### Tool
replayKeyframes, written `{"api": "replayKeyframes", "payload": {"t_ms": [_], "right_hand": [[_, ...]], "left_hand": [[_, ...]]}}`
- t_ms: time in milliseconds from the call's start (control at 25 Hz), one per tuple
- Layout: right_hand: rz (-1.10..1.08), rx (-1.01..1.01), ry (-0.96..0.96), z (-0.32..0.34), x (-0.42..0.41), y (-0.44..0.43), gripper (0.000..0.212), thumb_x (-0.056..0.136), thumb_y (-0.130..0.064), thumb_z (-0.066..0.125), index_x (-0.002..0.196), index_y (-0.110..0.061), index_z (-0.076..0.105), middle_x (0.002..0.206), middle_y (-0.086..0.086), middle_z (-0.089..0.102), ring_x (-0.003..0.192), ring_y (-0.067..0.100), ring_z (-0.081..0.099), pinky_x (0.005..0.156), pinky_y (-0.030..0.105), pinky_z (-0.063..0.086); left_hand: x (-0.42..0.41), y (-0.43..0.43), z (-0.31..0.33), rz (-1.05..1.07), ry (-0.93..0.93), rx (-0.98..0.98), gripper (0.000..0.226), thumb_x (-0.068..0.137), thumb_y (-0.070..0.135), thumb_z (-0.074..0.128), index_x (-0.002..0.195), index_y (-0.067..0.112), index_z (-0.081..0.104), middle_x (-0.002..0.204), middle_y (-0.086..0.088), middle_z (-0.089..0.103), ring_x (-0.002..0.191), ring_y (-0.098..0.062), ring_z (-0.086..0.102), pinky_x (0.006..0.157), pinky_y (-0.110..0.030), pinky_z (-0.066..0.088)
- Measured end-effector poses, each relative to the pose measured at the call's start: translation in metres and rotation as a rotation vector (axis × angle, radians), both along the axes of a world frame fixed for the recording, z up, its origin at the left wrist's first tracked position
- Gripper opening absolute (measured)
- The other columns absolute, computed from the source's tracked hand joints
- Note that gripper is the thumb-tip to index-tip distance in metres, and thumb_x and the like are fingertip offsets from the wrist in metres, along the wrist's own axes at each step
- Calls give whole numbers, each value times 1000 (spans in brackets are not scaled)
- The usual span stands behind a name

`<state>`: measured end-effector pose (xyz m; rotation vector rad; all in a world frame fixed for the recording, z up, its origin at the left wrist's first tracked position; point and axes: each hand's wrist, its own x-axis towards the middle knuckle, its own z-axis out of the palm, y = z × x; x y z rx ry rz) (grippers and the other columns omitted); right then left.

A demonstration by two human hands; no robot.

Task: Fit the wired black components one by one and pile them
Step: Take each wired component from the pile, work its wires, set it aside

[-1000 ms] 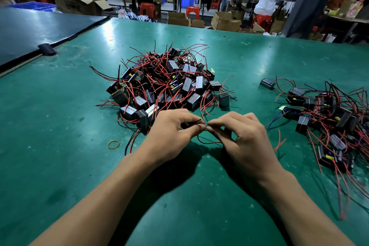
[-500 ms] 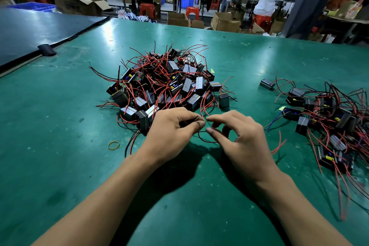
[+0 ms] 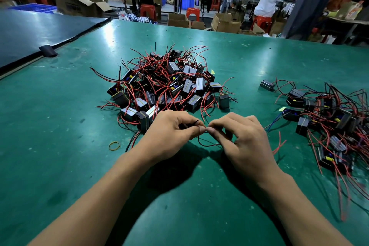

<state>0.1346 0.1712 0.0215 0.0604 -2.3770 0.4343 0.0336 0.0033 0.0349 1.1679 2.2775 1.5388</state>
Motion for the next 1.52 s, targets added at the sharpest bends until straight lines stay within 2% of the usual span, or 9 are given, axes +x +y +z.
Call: {"api": "replayKeyframes", "payload": {"t_ms": [120,320,440,600,760,880,1000,1320,1520], "right_hand": [[0,-285,-127,-2,-3,-8,11,90,-31,69,82,-25,70,76,-16,66,74,7,59,75,37,42],[5,-554,-239,2,-2,-8,8,89,-26,73,81,-26,73,72,-21,66,71,-2,55,69,12,40],[-65,-482,-184,2,-3,-10,9,92,-24,69,99,-27,74,94,-16,70,92,6,59,85,20,44],[-165,-409,-370,-4,-4,-6,23,94,-28,66,115,-24,73,111,-7,75,106,11,65,101,37,46],[-159,-564,-236,-3,-5,-7,16,93,-16,67,103,-27,75,87,-14,74,81,-2,64,79,14,48],[-158,-803,-133,-1,-7,-6,29,95,-7,60,102,-34,66,87,-7,72,78,12,66,77,23,54],[-106,-901,-97,0,-8,-2,30,94,-4,62,105,-32,62,90,-9,68,78,9,62,78,23,50],[23,-872,-87,4,-3,-9,9,92,-16,70,93,-23,76,84,-13,74,75,-1,61,75,18,46],[-62,-686,-85,-1,-4,-14,7,90,-18,73,89,-24,77,79,-15,74,75,-1,64,73,9,43]], "left_hand": [[0,2,-3,20,122,-2,9,85,16,74,88,9,78,74,-3,67,68,-14,60,64,-28,47],[-1,0,-4,45,3,-40,7,85,20,75,90,18,78,76,3,73,69,-8,67,68,-21,53],[-7,-2,-2,94,-227,50,10,86,17,73,95,18,76,84,-2,75,77,-13,71,74,-23,56],[-9,-2,-1,195,-348,57,9,90,13,66,89,15,76,81,-5,75,72,-17,74,72,-33,58],[-13,-5,0,233,-386,110,7,88,17,71,88,17,78,69,-9,72,60,-12,66,61,-24,55],[-11,-4,-3,196,-357,116,10,88,23,71,93,18,78,59,8,63,52,-3,51,53,-12,42],[-8,-3,-4,135,-304,87,15,87,25,73,101,23,75,77,5,73,69,-4,63,67,-13,49],[-4,0,-2,105,-341,219,5,84,14,75,88,12,72,81,-3,76,81,-13,72,75,-15,52],[1,4,-2,97,-369,274,4,83,11,75,87,11,75,80,-5,76,78,-13,70,78,-20,54]]}}
